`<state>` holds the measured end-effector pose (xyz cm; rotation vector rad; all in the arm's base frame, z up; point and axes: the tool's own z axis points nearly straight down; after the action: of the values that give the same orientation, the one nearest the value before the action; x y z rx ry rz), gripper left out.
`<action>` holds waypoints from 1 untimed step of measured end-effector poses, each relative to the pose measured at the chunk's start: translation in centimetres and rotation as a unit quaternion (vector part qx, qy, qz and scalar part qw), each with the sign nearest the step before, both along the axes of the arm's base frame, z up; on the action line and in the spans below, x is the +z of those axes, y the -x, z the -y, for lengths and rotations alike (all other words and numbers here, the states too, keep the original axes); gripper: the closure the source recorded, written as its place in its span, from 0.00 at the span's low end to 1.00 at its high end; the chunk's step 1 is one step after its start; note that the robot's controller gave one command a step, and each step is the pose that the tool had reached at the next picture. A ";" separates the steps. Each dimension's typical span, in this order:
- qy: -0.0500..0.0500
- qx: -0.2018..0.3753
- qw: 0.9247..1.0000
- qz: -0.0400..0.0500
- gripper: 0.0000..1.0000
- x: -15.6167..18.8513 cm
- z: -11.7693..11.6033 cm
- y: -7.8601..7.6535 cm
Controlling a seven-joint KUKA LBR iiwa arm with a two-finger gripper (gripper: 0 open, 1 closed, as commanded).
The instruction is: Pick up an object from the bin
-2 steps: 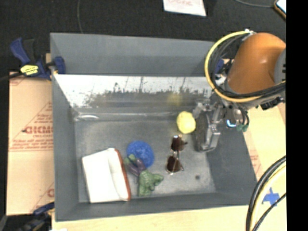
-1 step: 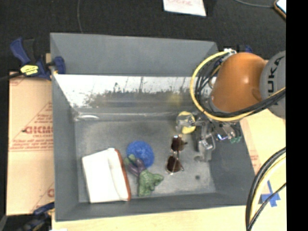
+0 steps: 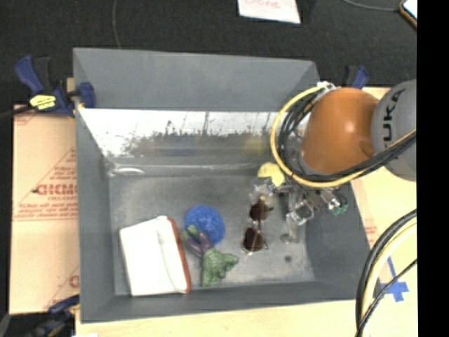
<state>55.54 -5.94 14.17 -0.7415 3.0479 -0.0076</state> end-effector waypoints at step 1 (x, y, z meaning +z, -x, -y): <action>0.001 0.187 0.982 0.002 0.00 0.9 0.5 -0.3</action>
Offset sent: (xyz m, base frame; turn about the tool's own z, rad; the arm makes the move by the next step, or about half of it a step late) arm -0.0029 0.0090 -0.0717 -0.4512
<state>55.85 -6.46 15.05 -1.2978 2.8507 -0.0110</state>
